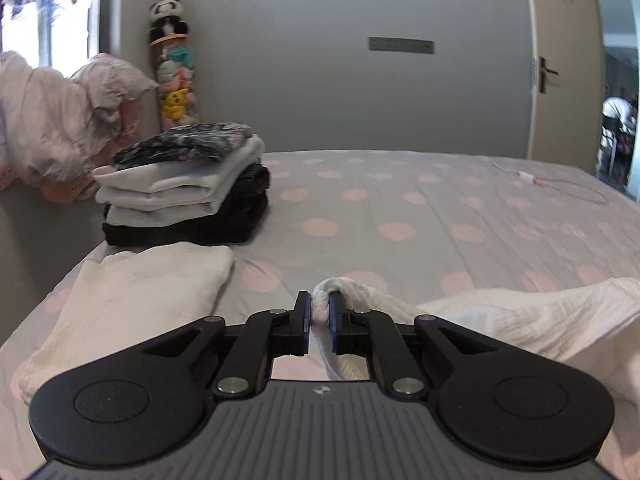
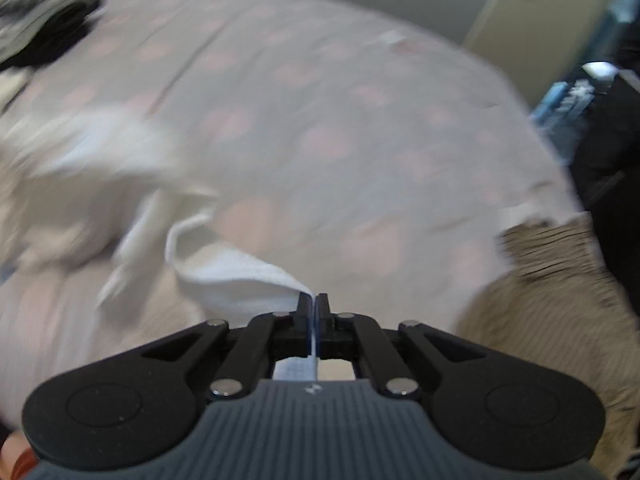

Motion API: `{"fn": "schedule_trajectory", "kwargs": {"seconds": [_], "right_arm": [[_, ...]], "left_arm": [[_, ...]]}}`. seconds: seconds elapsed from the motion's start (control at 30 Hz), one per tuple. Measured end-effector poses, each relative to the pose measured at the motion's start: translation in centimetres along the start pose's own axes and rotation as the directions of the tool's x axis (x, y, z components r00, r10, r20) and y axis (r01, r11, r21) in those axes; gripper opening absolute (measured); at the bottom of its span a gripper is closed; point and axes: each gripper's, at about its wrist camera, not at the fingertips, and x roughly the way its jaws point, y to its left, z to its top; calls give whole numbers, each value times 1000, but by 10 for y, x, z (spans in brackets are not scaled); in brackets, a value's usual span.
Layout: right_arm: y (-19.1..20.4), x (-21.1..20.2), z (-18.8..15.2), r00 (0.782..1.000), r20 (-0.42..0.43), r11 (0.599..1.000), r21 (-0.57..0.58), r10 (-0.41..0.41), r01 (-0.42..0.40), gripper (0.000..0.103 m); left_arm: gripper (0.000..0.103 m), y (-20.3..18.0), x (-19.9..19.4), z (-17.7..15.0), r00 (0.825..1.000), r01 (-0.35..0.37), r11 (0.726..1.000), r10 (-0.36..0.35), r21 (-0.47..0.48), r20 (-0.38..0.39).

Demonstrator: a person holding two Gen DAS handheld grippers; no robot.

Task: Fold clothes
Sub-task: 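Raise and shake the white garment with both grippers, spreading it over the bed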

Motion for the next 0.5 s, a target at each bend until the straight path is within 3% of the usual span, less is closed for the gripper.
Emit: {"fn": "schedule_trajectory", "kwargs": {"seconds": [0.13,0.23,0.4,0.5], "right_arm": [[-35,21,32,989,4,989,27,-149,148,1],[-47,43,50,978,-20,977,46,-210,210,1],[-43,65,62,975,-25,974,40,-222,223,1],[-49,63,67,975,16,974,38,-223,222,1]], "left_arm": [[10,15,10,0,999,-37,998,36,-45,-11],[10,29,18,0,997,-74,992,72,-99,-29],[10,43,29,0,996,-88,983,81,-162,-47],[10,41,24,1,995,-100,982,102,-162,0]]}}
